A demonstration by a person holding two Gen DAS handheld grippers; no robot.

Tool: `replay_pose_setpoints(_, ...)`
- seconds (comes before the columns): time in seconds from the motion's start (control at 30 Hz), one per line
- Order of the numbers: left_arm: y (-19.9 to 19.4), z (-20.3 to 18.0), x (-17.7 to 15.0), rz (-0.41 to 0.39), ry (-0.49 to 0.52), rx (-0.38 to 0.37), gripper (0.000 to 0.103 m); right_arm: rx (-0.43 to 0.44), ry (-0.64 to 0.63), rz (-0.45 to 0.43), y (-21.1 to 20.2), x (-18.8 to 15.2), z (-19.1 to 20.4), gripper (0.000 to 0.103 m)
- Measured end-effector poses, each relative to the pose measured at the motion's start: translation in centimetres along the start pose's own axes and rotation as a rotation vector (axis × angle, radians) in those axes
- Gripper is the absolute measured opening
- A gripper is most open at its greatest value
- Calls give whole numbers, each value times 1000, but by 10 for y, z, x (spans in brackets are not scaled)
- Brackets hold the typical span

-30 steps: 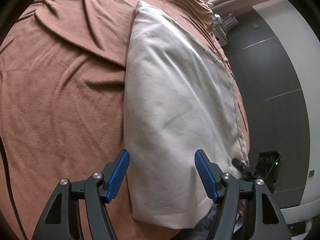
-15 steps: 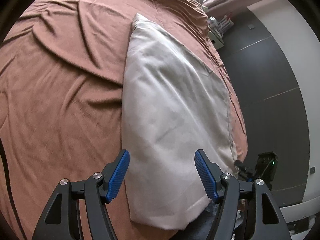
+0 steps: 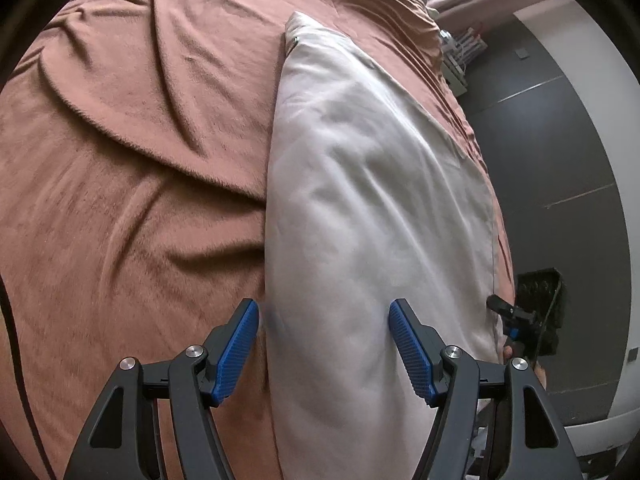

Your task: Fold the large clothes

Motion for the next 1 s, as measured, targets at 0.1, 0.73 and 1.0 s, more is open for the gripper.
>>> replay_pose_setpoints(0.1, 5, 2, 3, 5, -7, -1, 69, 19, -5, 23, 12, 16, 0, 57)
replay_pose_setpoints(0.73, -21, -62, 1, -40, 67, -43, 14, -49, -287, -34, -20, 5, 78, 6)
replay_pose_setpoints(1.0, 4, -143, -1, -22, 135, -115, 14, -169, -337, -99, -78, 11, 87, 6)
Point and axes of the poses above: each gripper's, at about its wrist camera, not at the fingertips, and y roughly the way its jaws point, z to its left, x to its top, the point moved 4 cm from there along y, roughly the way its jaws point, and after that the axes turned 2 degrees about -z, right-handed, at the moved point
